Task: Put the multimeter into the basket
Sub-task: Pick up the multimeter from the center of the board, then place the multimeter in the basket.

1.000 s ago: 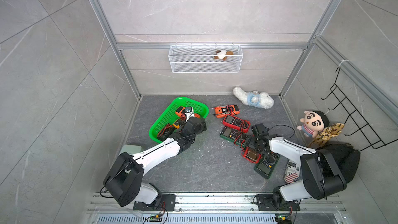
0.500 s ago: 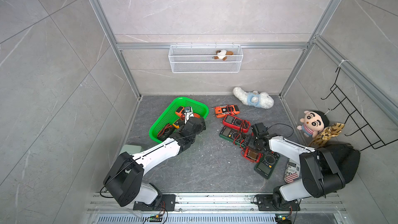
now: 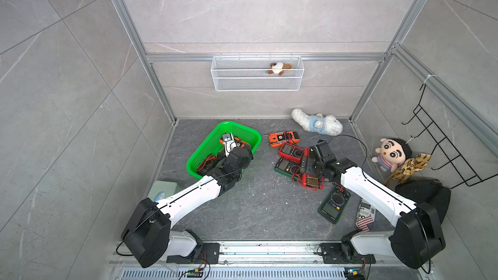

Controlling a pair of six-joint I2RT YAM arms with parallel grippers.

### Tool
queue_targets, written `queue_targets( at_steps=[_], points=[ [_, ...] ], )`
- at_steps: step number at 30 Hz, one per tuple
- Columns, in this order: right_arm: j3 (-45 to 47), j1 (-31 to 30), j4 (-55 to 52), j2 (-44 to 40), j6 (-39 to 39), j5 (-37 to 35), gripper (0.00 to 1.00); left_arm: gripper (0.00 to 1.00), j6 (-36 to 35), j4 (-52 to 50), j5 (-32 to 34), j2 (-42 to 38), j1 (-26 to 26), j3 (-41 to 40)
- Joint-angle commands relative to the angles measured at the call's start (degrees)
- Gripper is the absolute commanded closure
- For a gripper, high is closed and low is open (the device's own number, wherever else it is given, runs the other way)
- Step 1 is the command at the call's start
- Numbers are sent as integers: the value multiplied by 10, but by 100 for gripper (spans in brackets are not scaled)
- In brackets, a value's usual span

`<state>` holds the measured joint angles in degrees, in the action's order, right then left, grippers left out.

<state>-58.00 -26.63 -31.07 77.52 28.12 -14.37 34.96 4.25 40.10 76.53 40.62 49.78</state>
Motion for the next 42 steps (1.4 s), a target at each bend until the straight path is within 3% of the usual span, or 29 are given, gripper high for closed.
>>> queue_targets(
  at_steps=[1,11,20,28,35,42],
  points=[
    [-70,-43,20,20,-56,-5,100,2,43,-33,76,-38,2,-9],
    [-224,-124,181,163,-122,151,100,2,196,-152,226,-184,2,-84],
    [-410,-187,210,326,-186,244,100,2,272,-261,316,-324,1,-120],
    [-570,-221,129,451,-208,270,100,2,248,-260,336,-424,2,-144],
    [-709,-244,23,553,-229,261,100,2,228,-259,341,-430,2,-138],
    [-994,-264,-184,722,-264,231,100,2,228,-260,341,-420,2,-134]
  ],
)
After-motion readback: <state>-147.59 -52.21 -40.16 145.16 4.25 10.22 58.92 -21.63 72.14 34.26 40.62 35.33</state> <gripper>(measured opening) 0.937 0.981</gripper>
